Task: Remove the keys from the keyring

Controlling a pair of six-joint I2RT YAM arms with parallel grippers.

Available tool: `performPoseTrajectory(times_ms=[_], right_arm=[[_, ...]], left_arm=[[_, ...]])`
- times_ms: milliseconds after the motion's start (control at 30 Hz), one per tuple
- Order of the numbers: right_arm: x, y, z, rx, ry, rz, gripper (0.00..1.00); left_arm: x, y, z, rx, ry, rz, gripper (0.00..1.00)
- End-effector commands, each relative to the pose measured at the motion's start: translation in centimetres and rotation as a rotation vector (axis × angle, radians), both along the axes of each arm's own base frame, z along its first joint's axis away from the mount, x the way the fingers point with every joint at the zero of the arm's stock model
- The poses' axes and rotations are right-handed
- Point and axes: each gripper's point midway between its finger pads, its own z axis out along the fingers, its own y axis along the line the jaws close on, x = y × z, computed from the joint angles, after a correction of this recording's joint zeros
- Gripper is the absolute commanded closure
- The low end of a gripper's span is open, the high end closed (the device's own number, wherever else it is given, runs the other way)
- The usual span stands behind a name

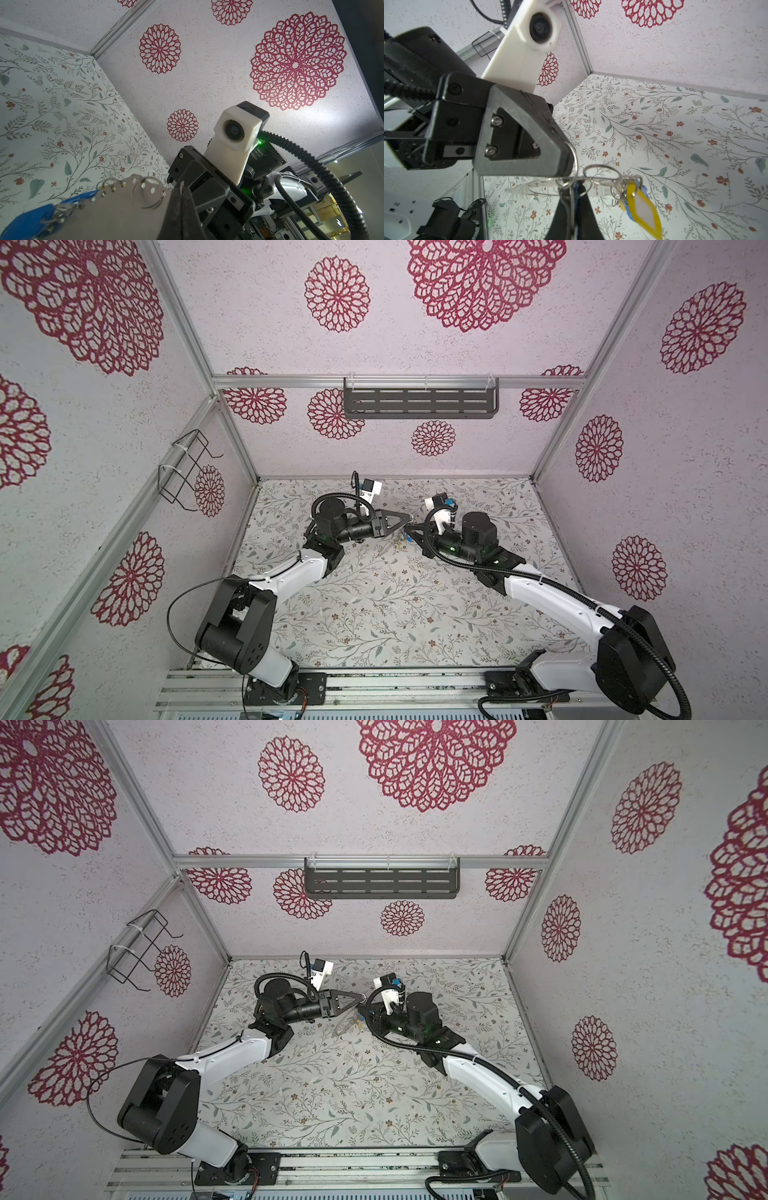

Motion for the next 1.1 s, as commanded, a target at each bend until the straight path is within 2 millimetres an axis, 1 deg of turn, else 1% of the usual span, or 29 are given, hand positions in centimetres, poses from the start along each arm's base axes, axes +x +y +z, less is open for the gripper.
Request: performPoseTrajectory(times_ms=[0, 67, 167, 267, 400, 567, 733, 900, 1067], right_arm=[[-0.2, -1.0, 1.8, -0.015, -0.060, -0.040, 1.00], [-0.3, -1.7, 1.7, -0.050, -0.066, -0.067, 1.00], [-0.7, -3.1, 2.0, -0.095, -0.082, -0.107, 1.00], [-1.1, -4.0, 2.8, -0.115, -0.099, -0.130, 1.00], [-1.5, -4.5, 3.9, -0.120, -0.111, -0.134, 1.00], [-1.2, -4.9, 5.1, -0.146, -0.119, -0.158, 1.00], [-0.8, -4.8, 6.3, -0.170, -0.116, -0.159, 1.00], [0.1, -4.4, 6.8, -0.198, -0.107, -0.168, 1.00], [0.7, -3.4, 7.3, -0.215, -0.086, -0.138, 1.00]], left_arm=[[-0.3, 0.0, 1.8, -0.006, -0.080, -0.019, 1.00], [-0.3, 0.1, 1.1, 0.030, -0.080, -0.009, 1.00], [-0.4, 0.5, 0.5, 0.078, -0.089, 0.021, 1.00], [-0.5, 0.8, 0.2, 0.107, -0.094, 0.033, 1.00], [-0.7, 0.7, -0.1, 0.127, -0.090, 0.021, 1.00], [-0.9, 0.5, -0.6, 0.138, -0.083, 0.007, 1.00], [-1.5, 0.0, -1.1, 0.170, -0.083, -0.017, 1.00], [-2.4, -0.8, -1.7, 0.201, -0.084, -0.060, 1.00], [-3.6, -1.7, -2.6, 0.258, -0.091, -0.116, 1.00]])
